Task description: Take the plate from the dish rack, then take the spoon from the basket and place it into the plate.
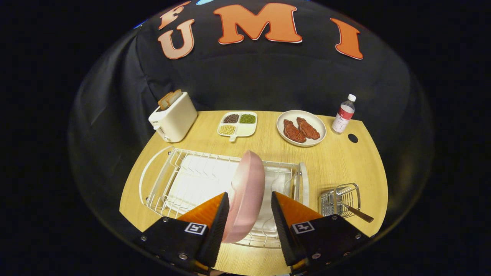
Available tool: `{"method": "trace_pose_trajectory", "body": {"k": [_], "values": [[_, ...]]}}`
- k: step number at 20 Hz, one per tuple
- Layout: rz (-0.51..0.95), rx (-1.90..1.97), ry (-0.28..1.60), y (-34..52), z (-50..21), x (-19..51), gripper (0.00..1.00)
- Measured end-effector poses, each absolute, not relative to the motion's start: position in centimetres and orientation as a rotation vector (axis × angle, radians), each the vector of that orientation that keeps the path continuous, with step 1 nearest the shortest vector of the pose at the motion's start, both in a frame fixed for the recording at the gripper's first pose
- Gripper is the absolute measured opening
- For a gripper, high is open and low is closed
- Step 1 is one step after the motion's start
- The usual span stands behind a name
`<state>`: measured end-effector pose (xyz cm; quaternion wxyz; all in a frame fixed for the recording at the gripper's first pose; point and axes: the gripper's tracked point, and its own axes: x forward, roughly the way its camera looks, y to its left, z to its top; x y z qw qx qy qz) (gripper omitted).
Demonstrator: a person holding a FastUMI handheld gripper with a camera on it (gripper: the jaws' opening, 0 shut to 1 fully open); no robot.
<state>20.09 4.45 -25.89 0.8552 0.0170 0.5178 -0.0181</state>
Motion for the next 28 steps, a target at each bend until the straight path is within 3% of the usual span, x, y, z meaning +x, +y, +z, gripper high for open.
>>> {"method": "trace_pose_trajectory", "body": {"k": [2, 5, 11, 21, 28], "values": [[-0.081, -0.006, 1.082, 4.0, -26.8, 20.7, 0.59], [-0.147, -0.086, 1.091, 3.5, -27.9, 21.1, 0.37], [-0.258, -0.205, 1.056, 2.0, -26.6, 22.8, 0.22], [-0.232, -0.484, 0.918, 3.8, -21.5, 23.5, 0.19], [-0.183, -0.363, 0.844, 3.5, -16.3, 19.6, 0.18]]}}
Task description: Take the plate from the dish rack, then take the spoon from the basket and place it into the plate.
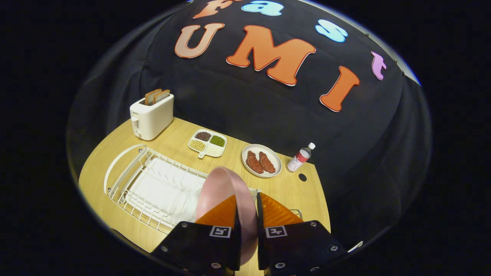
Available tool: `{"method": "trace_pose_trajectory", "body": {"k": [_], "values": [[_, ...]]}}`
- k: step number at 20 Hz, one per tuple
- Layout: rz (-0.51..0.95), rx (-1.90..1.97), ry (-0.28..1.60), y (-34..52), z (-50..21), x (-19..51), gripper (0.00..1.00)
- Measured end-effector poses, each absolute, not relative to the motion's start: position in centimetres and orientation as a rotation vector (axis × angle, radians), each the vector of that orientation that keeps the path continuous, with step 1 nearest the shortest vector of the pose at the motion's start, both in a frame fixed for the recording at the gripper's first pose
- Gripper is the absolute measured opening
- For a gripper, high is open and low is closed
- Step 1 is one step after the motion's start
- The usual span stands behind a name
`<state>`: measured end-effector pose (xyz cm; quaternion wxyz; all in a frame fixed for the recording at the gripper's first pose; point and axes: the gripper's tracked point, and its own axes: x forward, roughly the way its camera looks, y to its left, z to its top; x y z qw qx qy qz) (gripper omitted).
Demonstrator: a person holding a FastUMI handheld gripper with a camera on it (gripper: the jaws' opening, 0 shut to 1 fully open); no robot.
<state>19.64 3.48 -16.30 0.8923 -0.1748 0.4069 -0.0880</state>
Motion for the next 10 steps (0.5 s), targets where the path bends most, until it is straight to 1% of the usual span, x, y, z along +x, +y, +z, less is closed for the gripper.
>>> {"method": "trace_pose_trajectory", "body": {"k": [5, 10], "values": [[-0.106, -0.296, 0.808, 4.3, -14.4, 14.7, 0.18], [-0.054, -0.257, 0.798, 4.2, -14.9, 9.9, 0.18]]}}
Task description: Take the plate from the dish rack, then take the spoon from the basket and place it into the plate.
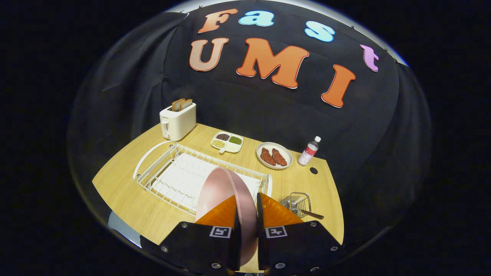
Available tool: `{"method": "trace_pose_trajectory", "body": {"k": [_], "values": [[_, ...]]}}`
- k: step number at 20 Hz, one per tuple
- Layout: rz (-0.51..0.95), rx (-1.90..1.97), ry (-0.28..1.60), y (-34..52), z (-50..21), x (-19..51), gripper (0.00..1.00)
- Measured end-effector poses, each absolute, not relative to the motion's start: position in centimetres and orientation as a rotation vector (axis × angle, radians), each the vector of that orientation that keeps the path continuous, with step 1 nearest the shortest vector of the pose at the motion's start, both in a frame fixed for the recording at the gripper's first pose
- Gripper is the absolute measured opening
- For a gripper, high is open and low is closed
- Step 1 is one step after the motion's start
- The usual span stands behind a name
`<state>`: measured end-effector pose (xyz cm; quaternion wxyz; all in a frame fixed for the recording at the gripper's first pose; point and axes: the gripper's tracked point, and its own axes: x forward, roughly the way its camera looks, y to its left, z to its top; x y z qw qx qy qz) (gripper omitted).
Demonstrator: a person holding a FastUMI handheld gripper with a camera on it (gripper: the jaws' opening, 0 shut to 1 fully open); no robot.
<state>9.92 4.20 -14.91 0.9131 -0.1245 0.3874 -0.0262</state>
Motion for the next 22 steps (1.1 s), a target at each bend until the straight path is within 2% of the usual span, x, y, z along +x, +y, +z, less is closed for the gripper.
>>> {"method": "trace_pose_trajectory", "body": {"k": [14, 22], "values": [[-0.016, -0.049, 0.934, 2.5, -25.3, 0.6, 0.18], [-0.031, 0.160, 0.952, 1.3, -28.5, -2.4, 0.18]]}}
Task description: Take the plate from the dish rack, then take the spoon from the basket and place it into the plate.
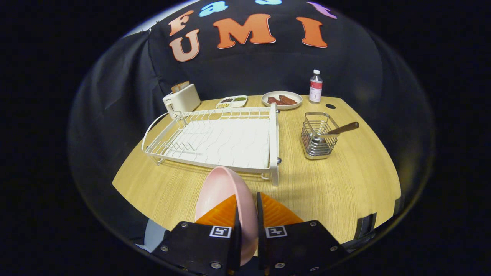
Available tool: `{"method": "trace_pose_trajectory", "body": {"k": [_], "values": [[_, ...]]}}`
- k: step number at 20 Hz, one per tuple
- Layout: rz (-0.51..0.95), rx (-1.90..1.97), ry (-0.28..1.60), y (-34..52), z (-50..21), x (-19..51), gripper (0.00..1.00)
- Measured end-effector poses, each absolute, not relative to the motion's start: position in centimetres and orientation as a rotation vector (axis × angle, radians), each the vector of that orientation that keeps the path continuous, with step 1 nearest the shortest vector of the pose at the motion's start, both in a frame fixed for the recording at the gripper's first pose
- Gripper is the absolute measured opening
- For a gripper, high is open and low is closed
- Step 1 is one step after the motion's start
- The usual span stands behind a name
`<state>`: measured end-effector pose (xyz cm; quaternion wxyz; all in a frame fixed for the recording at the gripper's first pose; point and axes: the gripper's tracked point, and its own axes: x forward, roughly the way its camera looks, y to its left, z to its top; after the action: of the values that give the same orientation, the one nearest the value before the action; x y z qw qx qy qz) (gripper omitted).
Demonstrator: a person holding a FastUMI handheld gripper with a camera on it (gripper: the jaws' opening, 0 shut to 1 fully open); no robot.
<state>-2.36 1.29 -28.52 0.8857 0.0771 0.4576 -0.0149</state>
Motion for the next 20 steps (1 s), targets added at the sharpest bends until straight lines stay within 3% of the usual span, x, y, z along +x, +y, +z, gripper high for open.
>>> {"method": "trace_pose_trajectory", "body": {"k": [12, 20], "values": [[-0.065, 0.285, 1.002, -0.9, -35.4, -3.5, 0.21], [-0.075, 0.227, 0.984, -1.7, -36.2, -3.4, 0.16]]}}
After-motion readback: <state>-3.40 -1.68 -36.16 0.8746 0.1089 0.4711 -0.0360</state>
